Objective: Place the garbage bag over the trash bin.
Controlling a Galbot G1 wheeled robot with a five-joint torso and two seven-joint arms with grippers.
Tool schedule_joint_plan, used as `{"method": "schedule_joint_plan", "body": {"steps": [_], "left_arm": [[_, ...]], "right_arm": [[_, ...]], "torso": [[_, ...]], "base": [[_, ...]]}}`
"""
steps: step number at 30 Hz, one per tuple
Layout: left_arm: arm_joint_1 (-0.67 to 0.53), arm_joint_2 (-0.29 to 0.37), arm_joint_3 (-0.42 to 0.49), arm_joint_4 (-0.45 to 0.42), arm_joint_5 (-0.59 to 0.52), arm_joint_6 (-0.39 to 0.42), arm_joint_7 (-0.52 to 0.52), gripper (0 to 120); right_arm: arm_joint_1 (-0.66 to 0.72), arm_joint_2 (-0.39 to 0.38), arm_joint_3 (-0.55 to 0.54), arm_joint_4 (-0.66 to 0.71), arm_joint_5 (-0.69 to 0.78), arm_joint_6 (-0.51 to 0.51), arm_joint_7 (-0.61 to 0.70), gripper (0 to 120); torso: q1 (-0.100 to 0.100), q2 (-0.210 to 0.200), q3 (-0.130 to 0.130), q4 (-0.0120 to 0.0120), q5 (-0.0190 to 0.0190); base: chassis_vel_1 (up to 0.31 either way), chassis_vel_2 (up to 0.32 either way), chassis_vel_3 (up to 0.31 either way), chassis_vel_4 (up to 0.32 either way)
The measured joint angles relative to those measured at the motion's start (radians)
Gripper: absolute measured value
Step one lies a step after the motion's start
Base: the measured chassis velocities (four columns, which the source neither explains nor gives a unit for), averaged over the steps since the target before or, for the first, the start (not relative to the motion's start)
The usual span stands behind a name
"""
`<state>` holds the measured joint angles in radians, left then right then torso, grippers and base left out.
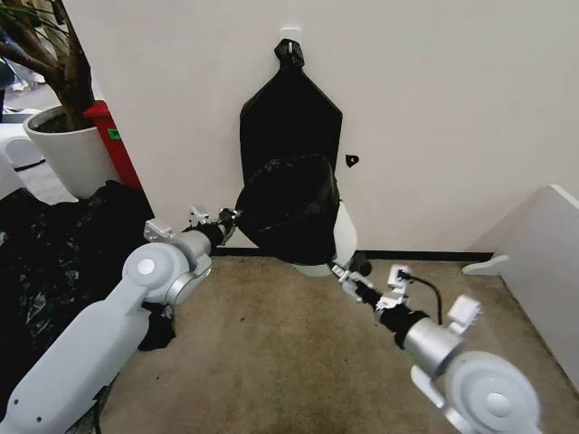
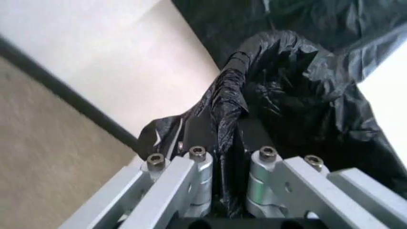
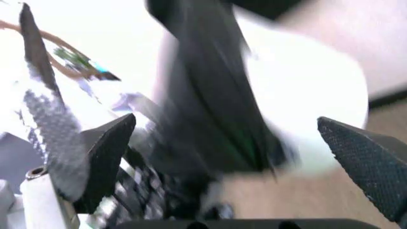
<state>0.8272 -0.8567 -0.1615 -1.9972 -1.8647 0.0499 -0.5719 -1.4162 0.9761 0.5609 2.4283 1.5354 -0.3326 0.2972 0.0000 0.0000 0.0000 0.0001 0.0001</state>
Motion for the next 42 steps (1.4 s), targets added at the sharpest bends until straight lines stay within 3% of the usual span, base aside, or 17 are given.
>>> {"method": "schedule_joint_plan", "body": {"steps": [2, 4, 6, 9, 13, 14, 17, 19, 28, 34, 42], "left_arm": [[0.023, 0.020, 0.002, 0.001, 0.052, 0.010, 0.068, 4], [0.066, 0.055, 0.001, 0.014, 0.140, 0.030, 0.225, 4], [0.079, 0.066, -0.002, 0.021, 0.166, 0.036, 0.285, 4], [0.111, 0.092, -0.005, 0.048, 0.255, 0.045, 0.474, 4], [0.145, 0.139, -0.011, 0.114, 0.423, 0.047, 0.791, 4], [0.145, 0.139, -0.011, 0.114, 0.423, 0.047, 0.791, 4], [0.146, 0.154, -0.012, 0.146, 0.482, 0.046, 0.927, 4], [0.134, 0.168, -0.011, 0.184, 0.549, 0.039, 1.078, 4], [0.113, 0.180, -0.008, 0.191, 0.586, 0.035, 1.191, 4], [0.082, 0.176, 0.012, 0.189, 0.597, 0.045, 1.224, 4], [0.074, 0.178, 0.014, 0.181, 0.593, 0.051, 1.221, 4]], "right_arm": [[0.028, -0.032, 0.078, -0.009, 0.098, -0.014, -0.018, 100], [0.099, -0.103, 0.170, -0.078, 0.247, -0.051, -0.033, 100], [0.118, -0.122, 0.191, -0.106, 0.280, -0.075, -0.038, 100], [0.155, -0.177, 0.239, -0.202, 0.358, -0.187, -0.072, 100], [0.185, -0.234, 0.194, -0.291, 0.375, -0.261, -0.126, 100], [0.185, -0.234, 0.194, -0.291, 0.375, -0.261, -0.126, 100], [0.200, -0.248, 0.169, -0.308, 0.366, -0.275, -0.159, 100], [0.245, -0.276, 0.127, -0.341, 0.328, -0.298, -0.218, 100], [0.232, -0.363, 0.084, -0.302, 0.229, -0.305, -0.338, 100], [0.226, -0.387, 0.069, -0.291, 0.196, -0.300, -0.329, 100], [0.227, -0.382, 0.069, -0.269, 0.269, -0.295, -0.274, 100]], "torso": [[0.000, 0.000, 0.000, -0.0002, -0.0001], [0.000, 0.000, 0.000, 0.0000, 0.0001], [0.000, 0.000, 0.000, 0.0002, 0.0002], [0.000, 0.000, 0.000, 0.0003, 0.0000], [0.000, 0.000, 0.000, -0.0003, 0.0002], [0.000, 0.000, 0.000, -0.0003, 0.0002], [0.000, 0.000, 0.000, 0.0001, 0.0002], [0.000, 0.000, 0.000, 0.0001, 0.0000], [0.000, 0.000, 0.000, -0.0002, -0.0003], [0.000, 0.000, 0.000, -0.0002, -0.0002], [0.000, 0.000, 0.000, 0.0000, 0.0000]], "base": [[0.000, 0.000, 0.000, 0.000], [0.000, 0.000, 0.000, 0.000], [0.000, 0.000, 0.000, 0.000], [0.000, 0.000, 0.000, 0.000], [0.000, 0.000, 0.000, 0.000], [0.000, 0.000, 0.000, 0.000], [0.000, 0.000, 0.000, 0.000], [0.000, 0.000, 0.000, 0.000], [0.000, 0.000, 0.000, 0.000], [0.000, 0.000, 0.000, 0.000], [0.000, 0.000, 0.000, 0.000]]}}
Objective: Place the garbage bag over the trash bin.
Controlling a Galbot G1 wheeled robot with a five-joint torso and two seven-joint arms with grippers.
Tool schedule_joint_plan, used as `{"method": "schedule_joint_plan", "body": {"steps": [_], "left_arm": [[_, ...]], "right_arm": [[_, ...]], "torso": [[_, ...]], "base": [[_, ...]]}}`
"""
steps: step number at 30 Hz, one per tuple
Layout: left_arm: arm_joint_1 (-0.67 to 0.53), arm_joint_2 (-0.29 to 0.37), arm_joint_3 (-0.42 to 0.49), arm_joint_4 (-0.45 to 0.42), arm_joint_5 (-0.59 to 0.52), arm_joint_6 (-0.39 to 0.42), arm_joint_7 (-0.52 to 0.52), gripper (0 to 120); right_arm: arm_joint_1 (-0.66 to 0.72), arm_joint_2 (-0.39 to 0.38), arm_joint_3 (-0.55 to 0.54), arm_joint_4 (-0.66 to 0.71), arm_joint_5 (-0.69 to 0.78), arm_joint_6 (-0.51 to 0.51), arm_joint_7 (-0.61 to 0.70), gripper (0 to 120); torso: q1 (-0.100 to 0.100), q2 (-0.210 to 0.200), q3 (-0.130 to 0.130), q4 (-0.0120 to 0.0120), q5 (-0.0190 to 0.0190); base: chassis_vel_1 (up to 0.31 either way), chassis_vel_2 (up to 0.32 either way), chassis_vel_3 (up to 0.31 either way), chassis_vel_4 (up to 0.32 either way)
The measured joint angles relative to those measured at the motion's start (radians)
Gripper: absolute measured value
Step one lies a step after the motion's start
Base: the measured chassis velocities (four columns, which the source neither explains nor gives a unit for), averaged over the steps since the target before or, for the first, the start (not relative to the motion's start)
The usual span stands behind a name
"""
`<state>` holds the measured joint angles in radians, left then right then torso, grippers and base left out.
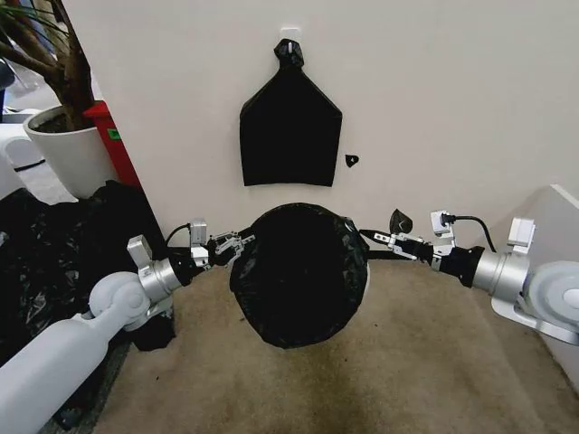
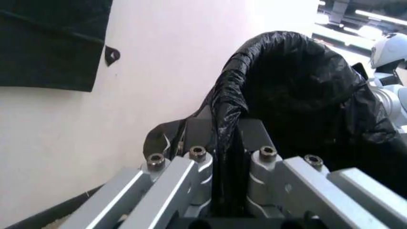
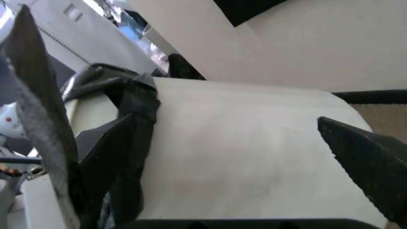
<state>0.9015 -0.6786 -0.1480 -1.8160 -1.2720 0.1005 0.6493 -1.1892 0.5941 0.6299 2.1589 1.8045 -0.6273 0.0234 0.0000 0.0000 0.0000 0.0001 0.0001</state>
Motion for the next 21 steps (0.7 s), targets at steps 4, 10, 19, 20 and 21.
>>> {"method": "schedule_joint_plan", "body": {"steps": [4, 10, 19, 20, 21], "left_arm": [[0.000, 0.002, 0.000, -0.001, -0.002, 0.001, -0.005, 4], [0.000, 0.005, -0.002, -0.010, -0.011, 0.005, -0.014, 4], [0.002, 0.007, -0.002, -0.027, -0.018, 0.007, -0.019, 4], [0.004, 0.008, -0.002, -0.032, -0.019, 0.008, -0.019, 4], [0.006, 0.009, -0.003, -0.037, -0.020, 0.008, -0.019, 4]], "right_arm": [[0.002, 0.002, 0.010, 0.000, 0.031, 0.001, 0.016, 100], [-0.004, 0.003, 0.008, 0.026, 0.059, 0.000, 0.036, 100], [-0.009, 0.010, -0.020, 0.004, -0.025, -0.007, 0.020, 100], [-0.009, 0.010, -0.025, -0.004, -0.041, -0.007, 0.017, 100], [-0.008, 0.011, -0.031, -0.013, -0.058, -0.007, 0.013, 100]], "torso": [[0.000, 0.000, 0.000, -0.0001, -0.0001], [0.000, 0.000, 0.000, 0.0000, -0.0002], [0.000, 0.000, 0.000, 0.0000, 0.0000], [0.000, 0.000, 0.000, -0.0001, 0.0000], [0.000, 0.000, 0.000, -0.0001, -0.0001]], "base": [[0.000, 0.000, 0.000, 0.000], [0.000, 0.000, 0.000, 0.000], [0.000, 0.000, 0.000, 0.000], [0.000, 0.000, 0.000, 0.000], [0.000, 0.000, 0.000, 0.000]]}}
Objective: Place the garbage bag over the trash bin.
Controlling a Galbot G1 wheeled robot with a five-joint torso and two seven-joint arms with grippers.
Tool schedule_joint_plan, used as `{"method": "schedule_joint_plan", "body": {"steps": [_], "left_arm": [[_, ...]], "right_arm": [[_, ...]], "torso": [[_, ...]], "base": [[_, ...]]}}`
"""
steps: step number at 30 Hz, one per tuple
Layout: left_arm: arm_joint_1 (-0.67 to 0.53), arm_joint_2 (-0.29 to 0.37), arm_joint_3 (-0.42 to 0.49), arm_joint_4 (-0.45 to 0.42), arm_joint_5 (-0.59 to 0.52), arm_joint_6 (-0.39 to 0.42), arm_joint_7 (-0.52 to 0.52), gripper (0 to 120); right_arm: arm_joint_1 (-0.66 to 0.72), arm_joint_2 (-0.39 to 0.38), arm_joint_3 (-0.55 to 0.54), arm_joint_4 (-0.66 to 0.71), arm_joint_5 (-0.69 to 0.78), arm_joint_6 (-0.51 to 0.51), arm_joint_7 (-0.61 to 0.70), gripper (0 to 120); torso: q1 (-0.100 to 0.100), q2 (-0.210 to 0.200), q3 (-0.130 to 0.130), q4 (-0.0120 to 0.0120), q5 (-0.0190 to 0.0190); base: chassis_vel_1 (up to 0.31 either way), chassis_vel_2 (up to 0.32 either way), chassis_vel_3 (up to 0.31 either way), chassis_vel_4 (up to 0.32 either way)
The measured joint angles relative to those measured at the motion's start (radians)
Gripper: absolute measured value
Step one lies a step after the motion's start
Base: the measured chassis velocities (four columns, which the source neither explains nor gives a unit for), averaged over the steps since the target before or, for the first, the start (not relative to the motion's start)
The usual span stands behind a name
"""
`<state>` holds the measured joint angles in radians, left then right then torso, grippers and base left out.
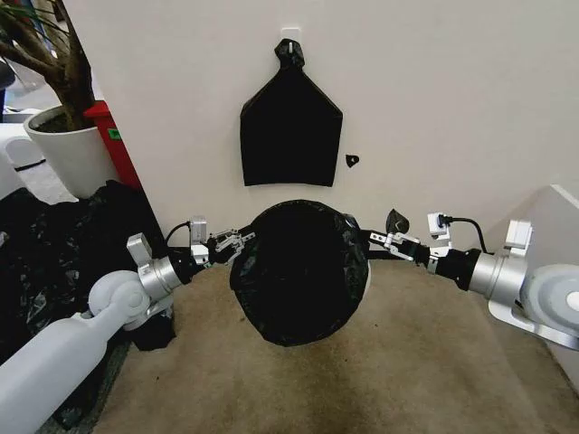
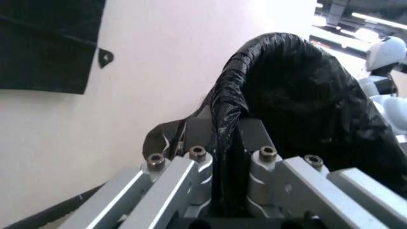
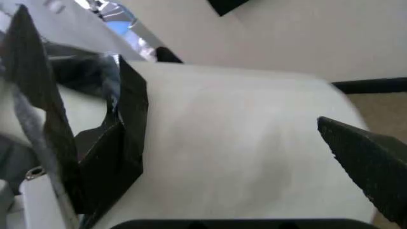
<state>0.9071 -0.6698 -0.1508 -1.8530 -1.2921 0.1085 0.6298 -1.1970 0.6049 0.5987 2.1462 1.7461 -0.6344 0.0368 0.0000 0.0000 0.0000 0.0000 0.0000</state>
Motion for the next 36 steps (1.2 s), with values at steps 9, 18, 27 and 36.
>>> {"method": "schedule_joint_plan", "body": {"steps": [9, 18, 27, 36], "left_arm": [[0.009, 0.014, -0.009, -0.009, -0.004, 0.002, 0.017, 4], [-0.002, 0.016, -0.014, -0.027, -0.030, 0.008, 0.042, 4], [-0.003, 0.016, -0.020, -0.035, -0.060, 0.013, 0.051, 4], [-0.005, 0.006, -0.020, -0.024, -0.077, 0.013, 0.030, 4]], "right_arm": [[0.007, -0.012, 0.027, -0.010, 0.032, 0.007, 0.005, 100], [0.001, 0.000, -0.006, -0.028, 0.034, 0.008, -0.005, 100], [-0.004, 0.009, -0.022, -0.040, 0.017, 0.016, -0.018, 100], [-0.008, 0.007, -0.008, -0.020, 0.029, 0.020, -0.013, 100]], "torso": [[0.000, 0.000, 0.000, 0.0001, -0.0004], [0.000, 0.000, 0.000, -0.0001, 0.0001], [0.000, 0.000, 0.000, 0.0000, 0.0002], [0.000, 0.000, 0.000, 0.0000, -0.0003]], "base": [[0.000, 0.000, 0.000, 0.000], [0.000, 0.000, 0.000, 0.000], [0.000, 0.000, 0.000, 0.000], [0.000, 0.000, 0.000, 0.000]]}}
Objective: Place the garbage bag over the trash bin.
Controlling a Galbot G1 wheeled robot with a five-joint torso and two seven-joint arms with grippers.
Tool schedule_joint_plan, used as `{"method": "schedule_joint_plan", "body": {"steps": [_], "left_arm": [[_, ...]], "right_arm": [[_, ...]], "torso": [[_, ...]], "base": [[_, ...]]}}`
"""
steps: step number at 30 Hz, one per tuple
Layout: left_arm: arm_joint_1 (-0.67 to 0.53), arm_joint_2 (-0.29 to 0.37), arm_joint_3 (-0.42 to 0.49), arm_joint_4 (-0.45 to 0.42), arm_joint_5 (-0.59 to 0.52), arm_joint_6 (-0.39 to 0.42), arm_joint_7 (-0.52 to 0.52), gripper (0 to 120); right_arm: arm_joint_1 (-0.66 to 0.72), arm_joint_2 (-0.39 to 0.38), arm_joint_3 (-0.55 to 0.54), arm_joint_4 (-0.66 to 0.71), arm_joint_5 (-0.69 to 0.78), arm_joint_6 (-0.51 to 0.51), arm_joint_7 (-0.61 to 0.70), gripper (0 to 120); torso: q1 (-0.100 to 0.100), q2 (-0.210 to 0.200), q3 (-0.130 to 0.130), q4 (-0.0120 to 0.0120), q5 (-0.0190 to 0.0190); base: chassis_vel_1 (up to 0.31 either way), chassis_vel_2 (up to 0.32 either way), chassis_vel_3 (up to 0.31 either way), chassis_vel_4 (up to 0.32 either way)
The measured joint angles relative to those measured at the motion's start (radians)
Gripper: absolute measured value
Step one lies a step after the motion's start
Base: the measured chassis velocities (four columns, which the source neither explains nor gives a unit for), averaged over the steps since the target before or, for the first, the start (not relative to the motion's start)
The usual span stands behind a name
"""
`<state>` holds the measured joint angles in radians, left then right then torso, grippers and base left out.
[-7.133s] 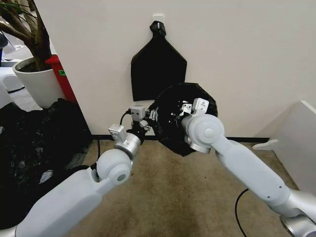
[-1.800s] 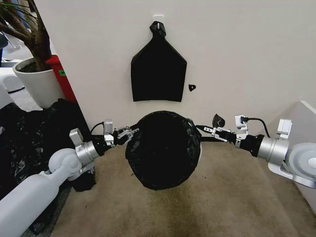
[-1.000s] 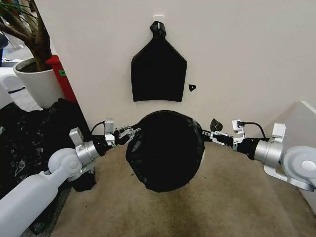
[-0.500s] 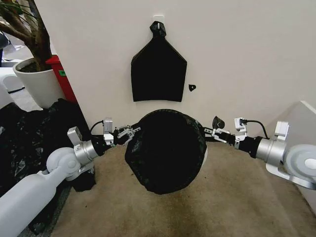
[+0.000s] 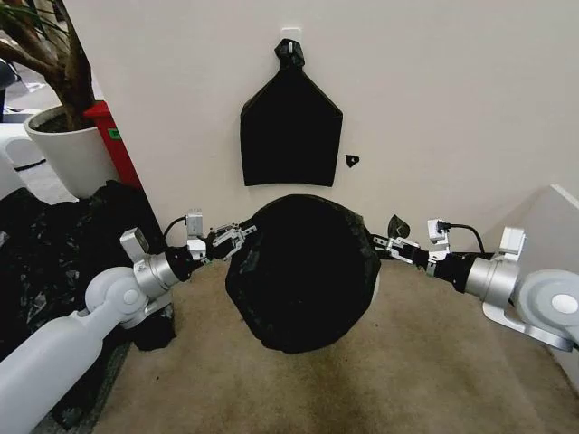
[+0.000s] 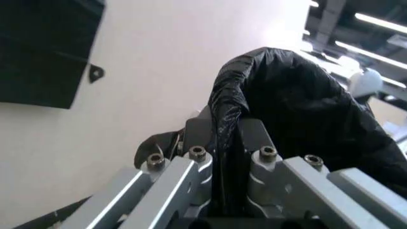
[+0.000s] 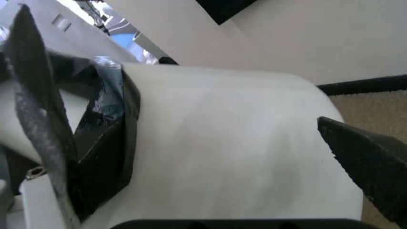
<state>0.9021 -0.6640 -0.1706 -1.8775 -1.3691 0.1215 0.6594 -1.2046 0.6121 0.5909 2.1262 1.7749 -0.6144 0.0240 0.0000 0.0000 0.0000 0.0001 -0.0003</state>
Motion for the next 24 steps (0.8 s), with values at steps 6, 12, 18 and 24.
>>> {"method": "schedule_joint_plan", "body": {"steps": [6, 12, 18, 24], "left_arm": [[0.005, -0.014, -0.002, 0.025, -0.041, 0.001, -0.042, 4], [0.018, -0.010, -0.007, 0.032, -0.052, 0.006, -0.044, 4], [0.029, -0.029, 0.008, 0.003, -0.062, -0.008, -0.263, 4], [-0.005, -0.069, 0.071, -0.061, -0.025, -0.024, -0.588, 4]], "right_arm": [[-0.001, -0.004, 0.026, 0.007, 0.065, 0.016, 0.020, 100], [0.017, -0.015, 0.052, -0.035, 0.126, 0.044, 0.020, 100], [0.105, -0.001, 0.091, 0.007, 0.058, 0.099, 0.090, 100], [0.184, 0.032, 0.034, 0.140, -0.185, 0.090, 0.157, 100]], "torso": [[0.000, 0.000, 0.000, -0.0001, 0.0004], [0.000, 0.000, 0.000, -0.0001, 0.0005], [0.000, 0.000, 0.000, -0.0002, 0.0004], [0.000, 0.000, 0.000, 0.0004, 0.0005]], "base": [[0.000, 0.000, 0.000, 0.000], [0.000, 0.000, 0.000, 0.000], [0.000, 0.000, 0.000, 0.000], [0.000, 0.000, 0.000, 0.000]]}}
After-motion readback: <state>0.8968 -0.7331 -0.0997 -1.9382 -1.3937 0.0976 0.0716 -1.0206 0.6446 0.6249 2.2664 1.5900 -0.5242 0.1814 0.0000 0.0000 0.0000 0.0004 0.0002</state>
